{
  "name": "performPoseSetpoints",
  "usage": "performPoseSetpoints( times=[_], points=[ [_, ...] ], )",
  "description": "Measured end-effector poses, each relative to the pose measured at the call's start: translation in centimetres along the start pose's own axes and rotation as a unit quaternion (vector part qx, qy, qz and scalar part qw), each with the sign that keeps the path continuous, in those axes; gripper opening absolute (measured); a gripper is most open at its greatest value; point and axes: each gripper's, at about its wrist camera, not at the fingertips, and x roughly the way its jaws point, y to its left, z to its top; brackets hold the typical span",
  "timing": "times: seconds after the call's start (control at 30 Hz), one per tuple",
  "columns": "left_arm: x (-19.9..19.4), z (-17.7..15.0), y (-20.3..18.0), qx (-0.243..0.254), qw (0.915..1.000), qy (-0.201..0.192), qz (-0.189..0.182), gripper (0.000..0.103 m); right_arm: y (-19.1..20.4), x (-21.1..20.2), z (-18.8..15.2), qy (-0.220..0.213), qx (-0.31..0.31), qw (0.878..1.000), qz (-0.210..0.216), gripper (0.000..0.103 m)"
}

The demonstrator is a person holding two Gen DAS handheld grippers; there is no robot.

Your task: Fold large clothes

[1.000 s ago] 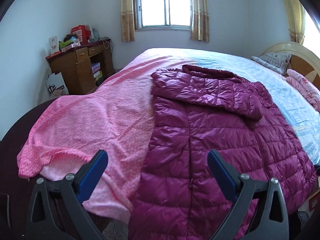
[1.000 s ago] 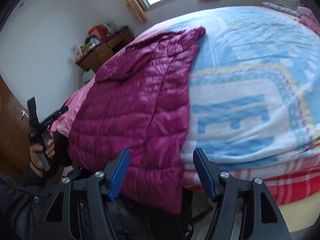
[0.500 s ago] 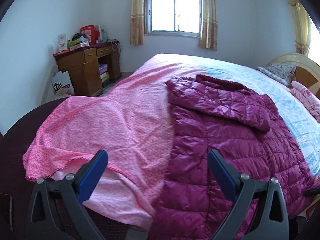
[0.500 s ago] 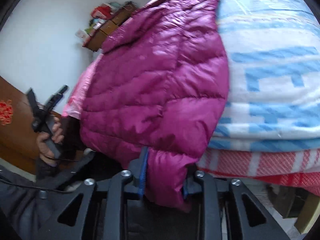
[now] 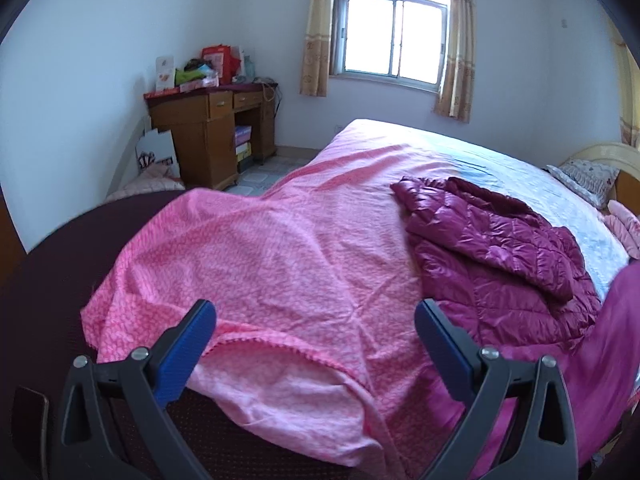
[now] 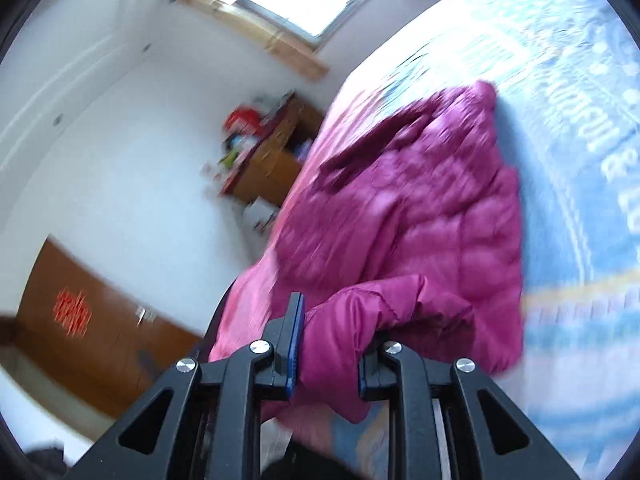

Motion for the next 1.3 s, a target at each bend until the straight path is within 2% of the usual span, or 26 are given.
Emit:
performPoseSetpoints(
  times=[0.2, 0.27, 0.37, 0.47, 0.57, 0.6, 0.63, 0.77, 0.83, 0.87, 0.9, 0.93, 0.97, 1.0, 1.07, 1.13, 1.2, 1.23, 1.3],
  points=[
    [1.5, -0.7, 0.8, 0.001, 0.9995, 0.022, -0.021, 0.103, -4.0, 4.8, 2.9, -0.006, 0.062, 0.997, -0.043, 0.022],
    [1.7, -0.9, 0.5, 0.009, 0.9989, 0.025, -0.038, 0.103, -5.4, 5.7, 3.2, -0.009, 0.084, 0.995, -0.053, 0.022],
    [1.7, -0.8, -0.1, 0.016, 0.996, 0.018, -0.086, 0.103, -6.6, 6.7, 3.3, -0.014, 0.101, 0.993, -0.057, 0.022],
    [2.1, 0.8, -1.7, 0.031, 0.9923, 0.001, -0.12, 0.103, -6.8, 7.2, 3.6, -0.013, 0.101, 0.993, -0.055, 0.022],
    [3.9, 3.3, -3.4, 0.023, 0.9841, 0.003, -0.176, 0.103, -6.6, 7.1, 3.8, -0.012, 0.096, 0.994, -0.051, 0.022],
    [5.1, 4.2, -4.3, 0.019, 0.977, 0.013, -0.212, 0.103, -6.6, 7.2, 4.0, -0.011, 0.095, 0.994, -0.049, 0.022],
    [6.1, 4.7, -5.0, 0.016, 0.9732, 0.019, -0.229, 0.103, -6.8, 7.2, 4.2, -0.01, 0.095, 0.994, -0.046, 0.023],
    [8.7, 5.8, -7.7, 0.014, 0.9693, 0.025, -0.244, 0.1, -6.7, 7.1, 4.6, -0.012, 0.103, 0.994, -0.03, 0.026],
    [9.2, 6.0, -8.5, 0.011, 0.9671, 0.026, -0.253, 0.089, -6.8, 6.0, 4.8, -0.011, 0.116, 0.993, -0.003, 0.045],
    [9.5, 6.1, -8.7, 0.008, 0.9646, 0.03, -0.262, 0.076, -6.8, 5.4, 5.1, -0.014, 0.123, 0.992, 0.013, 0.053],
    [9.7, 6.3, -8.9, 0.005, 0.9636, 0.036, -0.265, 0.071, -6.5, 4.3, 5.4, -0.031, 0.126, 0.991, 0.043, 0.065],
    [9.8, 6.3, -9.0, 0.004, 0.9645, 0.038, -0.261, 0.062, -6.2, 3.4, 5.7, -0.045, 0.121, 0.99, 0.058, 0.081],
    [10.0, 6.3, -9.2, 0.007, 0.9661, 0.04, -0.255, 0.05, -5.8, 2.3, 6.1, -0.061, 0.109, 0.99, 0.067, 0.088],
    [10.0, 6.3, -9.3, 0.01, 0.9673, 0.042, -0.25, 0.044, -5.4, 1.1, 6.4, -0.078, 0.09, 0.991, 0.061, 0.094],
    [10.3, 5.9, -9.4, 0.011, 0.9674, 0.051, -0.248, 0.044, -4.1, -0.6, 6.7, -0.095, 0.027, 0.995, 0.018, 0.094],
    [10.7, 5.6, -9.4, 0.006, 0.9679, 0.061, -0.244, 0.045, -2.5, -0.9, 6.4, -0.089, -0.05, 0.994, -0.045, 0.094],
    [11.4, 5.4, -9.2, -0.008, 0.9673, 0.072, -0.243, 0.058, -1.2, 0.3, 5.9, -0.064, -0.12, 0.985, -0.107, 0.094],
    [11.6, 5.3, -9.0, -0.016, 0.9669, 0.076, -0.243, 0.062, -0.4, 1.6, 5.6, -0.044, -0.16, 0.976, -0.139, 0.094],
    [12.0, 5.2, -8.7, -0.025, 0.9673, 0.082, -0.239, 0.072, 0.1, 3.6, 5.4, -0.02, -0.207, 0.962, -0.175, 0.094]
  ],
)
